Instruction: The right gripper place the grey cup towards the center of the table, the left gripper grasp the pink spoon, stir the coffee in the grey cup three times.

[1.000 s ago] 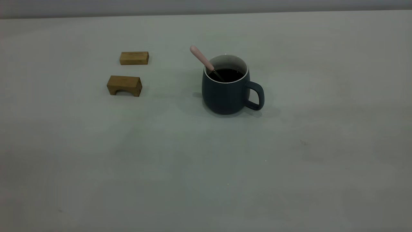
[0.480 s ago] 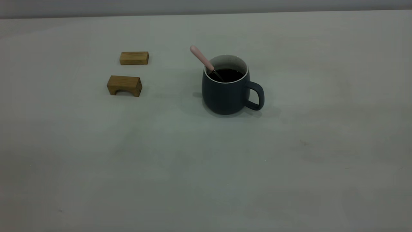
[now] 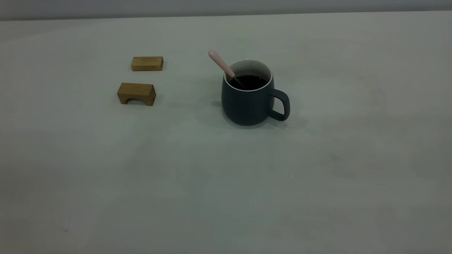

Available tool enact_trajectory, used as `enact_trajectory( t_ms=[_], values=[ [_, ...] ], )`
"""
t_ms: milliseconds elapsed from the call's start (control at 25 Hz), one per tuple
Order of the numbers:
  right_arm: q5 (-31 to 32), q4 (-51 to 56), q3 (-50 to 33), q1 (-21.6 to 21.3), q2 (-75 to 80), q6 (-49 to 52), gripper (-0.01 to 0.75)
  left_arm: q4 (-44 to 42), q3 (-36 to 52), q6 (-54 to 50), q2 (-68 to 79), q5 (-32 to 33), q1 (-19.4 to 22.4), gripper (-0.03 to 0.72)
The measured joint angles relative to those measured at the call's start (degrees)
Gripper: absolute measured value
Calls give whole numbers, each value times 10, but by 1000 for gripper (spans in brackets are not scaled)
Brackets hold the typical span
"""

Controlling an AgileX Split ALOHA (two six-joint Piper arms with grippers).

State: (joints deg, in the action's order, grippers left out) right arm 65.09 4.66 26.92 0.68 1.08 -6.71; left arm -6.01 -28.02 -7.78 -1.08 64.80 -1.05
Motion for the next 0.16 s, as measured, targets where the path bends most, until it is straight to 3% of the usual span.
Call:
enact_trajectory(
  t_ms=[160],
  values=[
    [0,0,0,0,0,0,241,0,0,0,0,0,0,583]
  ],
)
